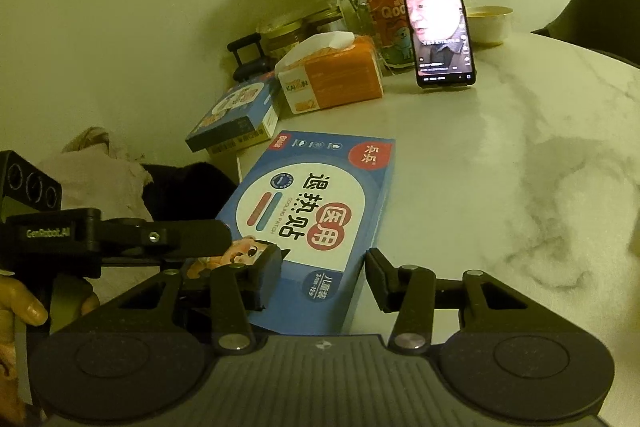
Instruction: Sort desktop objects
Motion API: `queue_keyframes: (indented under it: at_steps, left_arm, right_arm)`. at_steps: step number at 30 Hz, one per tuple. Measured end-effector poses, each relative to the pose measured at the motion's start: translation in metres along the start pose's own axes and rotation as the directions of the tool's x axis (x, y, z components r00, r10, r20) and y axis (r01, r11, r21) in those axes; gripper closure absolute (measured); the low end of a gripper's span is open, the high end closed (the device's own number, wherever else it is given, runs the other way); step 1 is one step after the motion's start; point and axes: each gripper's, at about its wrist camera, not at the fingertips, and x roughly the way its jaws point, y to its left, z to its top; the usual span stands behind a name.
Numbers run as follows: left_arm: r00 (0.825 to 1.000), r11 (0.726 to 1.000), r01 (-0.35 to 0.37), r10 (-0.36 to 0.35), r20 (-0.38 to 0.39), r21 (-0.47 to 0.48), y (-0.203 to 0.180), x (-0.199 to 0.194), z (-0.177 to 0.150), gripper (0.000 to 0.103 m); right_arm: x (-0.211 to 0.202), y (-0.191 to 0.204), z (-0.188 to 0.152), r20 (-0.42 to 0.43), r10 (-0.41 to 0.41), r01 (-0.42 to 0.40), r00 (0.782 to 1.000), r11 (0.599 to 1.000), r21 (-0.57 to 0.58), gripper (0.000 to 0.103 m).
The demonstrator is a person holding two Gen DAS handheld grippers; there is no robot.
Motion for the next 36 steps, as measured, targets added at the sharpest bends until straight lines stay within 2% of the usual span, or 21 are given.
queue_keyframes:
  at_steps: [5, 10, 13, 24, 36]
  left_arm:
    - [1.0, 0.999, 0.026, -0.027, 0.011, 0.036, -0.012, 0.0, 0.006, 0.038]
    - [0.998, 0.996, 0.056, -0.058, 0.023, 0.072, -0.027, 0.004, 0.01, 0.037]
    - [0.997, 0.993, 0.071, -0.074, 0.024, 0.095, -0.035, 0.008, 0.012, 0.037]
    - [0.988, 0.977, 0.15, -0.152, -0.002, 0.154, -0.056, 0.023, 0.012, 0.035]
    - [0.976, 0.968, 0.216, -0.213, -0.035, 0.129, -0.059, 0.04, 0.013, 0.035]
  right_arm:
    - [-0.006, -0.004, 0.002, 0.014, 0.013, -0.014, 1.0, 1.0, 0.028, 0.053]
    - [-0.015, -0.009, 0.005, 0.035, 0.066, -0.068, 0.997, 0.994, 0.083, 0.053]
    - [-0.02, -0.015, 0.006, 0.048, 0.096, -0.101, 0.994, 0.986, 0.13, 0.053]
    - [-0.036, -0.045, 0.011, 0.083, 0.131, -0.149, 0.988, 0.949, 0.278, 0.053]
    - [-0.046, -0.07, 0.02, 0.095, 0.126, -0.152, 0.988, 0.917, 0.368, 0.051]
